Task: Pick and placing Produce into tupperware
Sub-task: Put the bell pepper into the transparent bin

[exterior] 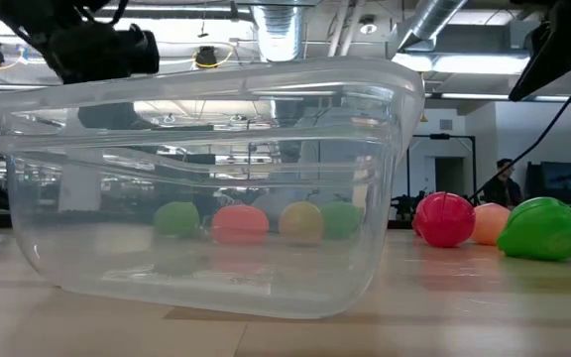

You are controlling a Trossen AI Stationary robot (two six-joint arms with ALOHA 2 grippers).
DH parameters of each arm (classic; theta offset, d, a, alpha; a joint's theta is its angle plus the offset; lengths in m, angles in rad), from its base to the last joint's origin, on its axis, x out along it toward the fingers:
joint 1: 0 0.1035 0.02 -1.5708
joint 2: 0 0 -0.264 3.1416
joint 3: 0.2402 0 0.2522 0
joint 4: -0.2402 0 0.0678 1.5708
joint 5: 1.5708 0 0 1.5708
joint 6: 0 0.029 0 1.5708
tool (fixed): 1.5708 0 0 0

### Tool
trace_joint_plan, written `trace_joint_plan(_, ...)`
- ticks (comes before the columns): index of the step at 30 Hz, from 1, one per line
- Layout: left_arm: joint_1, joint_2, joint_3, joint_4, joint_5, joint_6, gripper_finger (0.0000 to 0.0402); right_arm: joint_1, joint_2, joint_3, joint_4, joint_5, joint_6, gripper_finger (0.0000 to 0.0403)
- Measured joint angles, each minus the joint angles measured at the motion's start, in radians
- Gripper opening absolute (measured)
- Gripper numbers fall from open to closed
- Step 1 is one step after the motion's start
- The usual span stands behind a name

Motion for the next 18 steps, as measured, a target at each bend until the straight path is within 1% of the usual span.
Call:
trace_joint_plan(2, -0.016, -0.005, 0.0, 0.033, 0.0, -0.008, 0.0227, 0.0, 0.0, 0.0, 0.0, 0.0, 0.0, 0.0281)
trace_joint_plan(4, -0.037, -0.005, 0.0, 0.068, 0.0, -0.016, 0.0228, 0.0, 0.0, 0.0, 0.0, 0.0, 0.0, 0.0281)
trace_joint_plan(9, -0.091, -0.005, 0.0, 0.123, 0.019, -0.032, 0.0206, 0.0, 0.0, 0.0, 0.0, 0.001, 0.009, 0.0281)
trace_joint_plan(11, -0.11, -0.005, 0.001, 0.143, 0.024, -0.041, 0.0205, 0.0, 0.0, 0.0, 0.0, 0.002, 0.009, 0.0281)
trace_joint_plan(18, -0.148, -0.005, 0.001, 0.226, 0.021, -0.05, 0.0233, 0.0, 0.0, 0.0, -0.001, 0.003, 0.009, 0.0281)
